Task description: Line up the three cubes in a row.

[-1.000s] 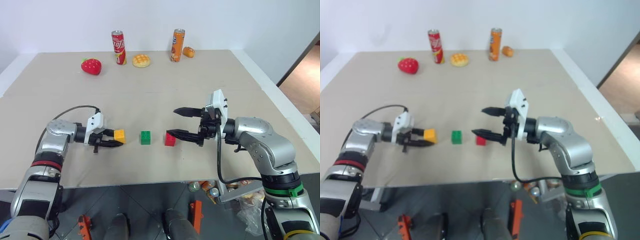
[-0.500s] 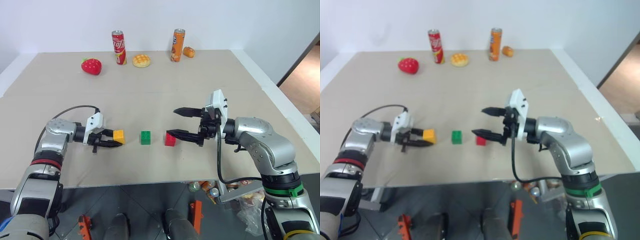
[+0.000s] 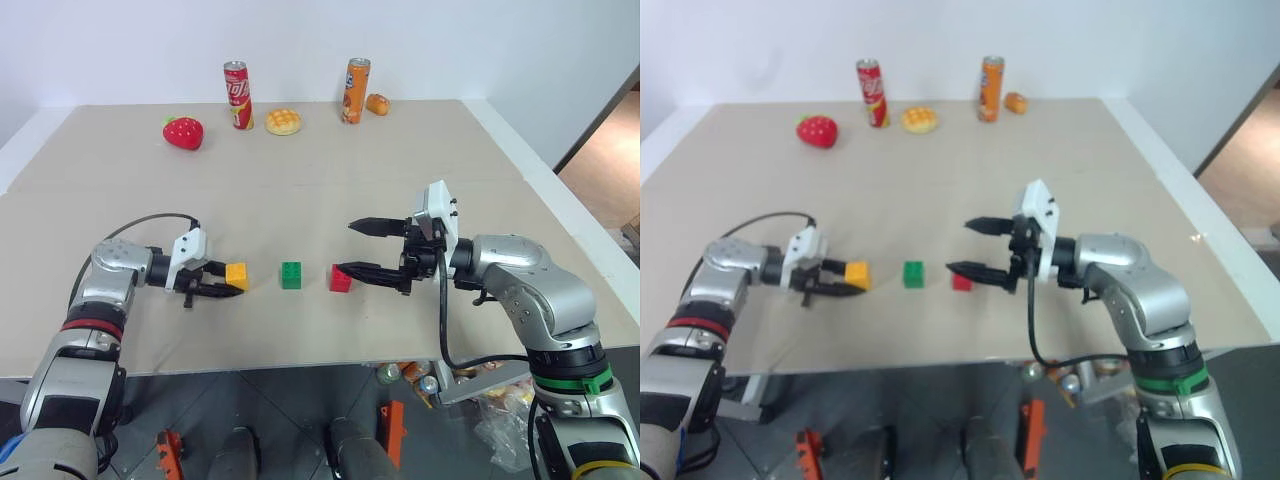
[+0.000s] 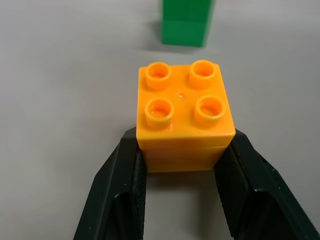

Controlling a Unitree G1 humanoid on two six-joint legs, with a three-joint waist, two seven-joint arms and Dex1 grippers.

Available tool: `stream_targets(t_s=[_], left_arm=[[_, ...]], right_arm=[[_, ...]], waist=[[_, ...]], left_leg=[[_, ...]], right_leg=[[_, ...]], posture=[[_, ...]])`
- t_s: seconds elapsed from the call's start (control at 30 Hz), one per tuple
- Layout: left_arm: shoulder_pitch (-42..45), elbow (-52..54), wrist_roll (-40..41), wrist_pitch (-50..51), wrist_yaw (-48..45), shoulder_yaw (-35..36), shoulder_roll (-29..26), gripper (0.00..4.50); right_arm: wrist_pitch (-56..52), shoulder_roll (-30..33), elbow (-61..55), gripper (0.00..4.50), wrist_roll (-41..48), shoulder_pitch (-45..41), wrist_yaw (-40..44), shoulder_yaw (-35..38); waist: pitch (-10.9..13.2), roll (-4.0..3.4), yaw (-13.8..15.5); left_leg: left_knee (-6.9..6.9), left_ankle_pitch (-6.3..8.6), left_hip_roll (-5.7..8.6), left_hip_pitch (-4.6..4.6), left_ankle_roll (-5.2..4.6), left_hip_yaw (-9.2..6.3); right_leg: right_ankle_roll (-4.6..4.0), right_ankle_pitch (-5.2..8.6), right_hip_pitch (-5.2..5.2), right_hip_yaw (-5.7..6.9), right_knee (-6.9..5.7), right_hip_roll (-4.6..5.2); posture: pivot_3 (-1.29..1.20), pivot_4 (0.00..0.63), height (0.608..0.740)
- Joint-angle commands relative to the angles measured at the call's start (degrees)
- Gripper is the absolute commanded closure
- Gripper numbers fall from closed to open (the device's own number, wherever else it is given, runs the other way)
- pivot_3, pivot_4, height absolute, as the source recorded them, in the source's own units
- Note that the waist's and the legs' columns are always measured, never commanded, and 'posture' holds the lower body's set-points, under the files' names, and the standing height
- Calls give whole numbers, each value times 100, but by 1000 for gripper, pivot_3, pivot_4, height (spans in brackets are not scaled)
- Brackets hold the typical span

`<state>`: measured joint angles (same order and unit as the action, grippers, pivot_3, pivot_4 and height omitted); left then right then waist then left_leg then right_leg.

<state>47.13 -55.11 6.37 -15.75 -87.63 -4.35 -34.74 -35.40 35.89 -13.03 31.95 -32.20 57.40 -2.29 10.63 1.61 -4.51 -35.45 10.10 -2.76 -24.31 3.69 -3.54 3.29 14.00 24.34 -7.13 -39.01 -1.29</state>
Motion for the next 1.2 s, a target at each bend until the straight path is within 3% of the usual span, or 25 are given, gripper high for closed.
stream_targets(t_s=[0.03,0.53,0.6,0.73,0.83,1.2], left_arm=[[134,-126,-60,-175,30,59,-74,3169],[44,-170,-108,-266,-34,25,-6,3169],[32,-201,-130,-308,63,36,28,2097],[45,-253,-98,-322,205,100,73,637],[66,-257,-75,-283,375,164,70,94],[-495,590,116,263,-134,204,-715,94]], right_arm=[[24,45,-199,154,89,-61,22,105],[-18,77,-248,154,115,-4,-36,140],[-11,75,-241,154,106,-10,-38,135],[-5,63,-220,154,100,-37,-41,127],[2,49,-190,154,101,-71,-33,122],[149,-84,127,154,36,-358,131,-4]], waist=[[0,0,-2],[0,0,0],[0,0,0],[0,0,0],[0,0,1],[0,0,-67]], left_leg=[[0,0,0,0,0,0],[1,0,-1,0,0,-1],[1,0,-1,0,0,-1],[-1,0,0,0,0,-1],[0,0,0,0,0,-1],[4,0,-7,3,0,-1]], right_leg=[[0,0,0,0,0,0],[0,1,0,1,-1,-1],[0,1,0,2,-1,-1],[0,0,0,1,-1,-1],[0,0,0,1,-1,-1],[-4,0,1,1,-4,-7]], posture=[[0,150,740],[0,150,740],[0,150,740],[0,150,740],[0,150,740],[0,150,740]])
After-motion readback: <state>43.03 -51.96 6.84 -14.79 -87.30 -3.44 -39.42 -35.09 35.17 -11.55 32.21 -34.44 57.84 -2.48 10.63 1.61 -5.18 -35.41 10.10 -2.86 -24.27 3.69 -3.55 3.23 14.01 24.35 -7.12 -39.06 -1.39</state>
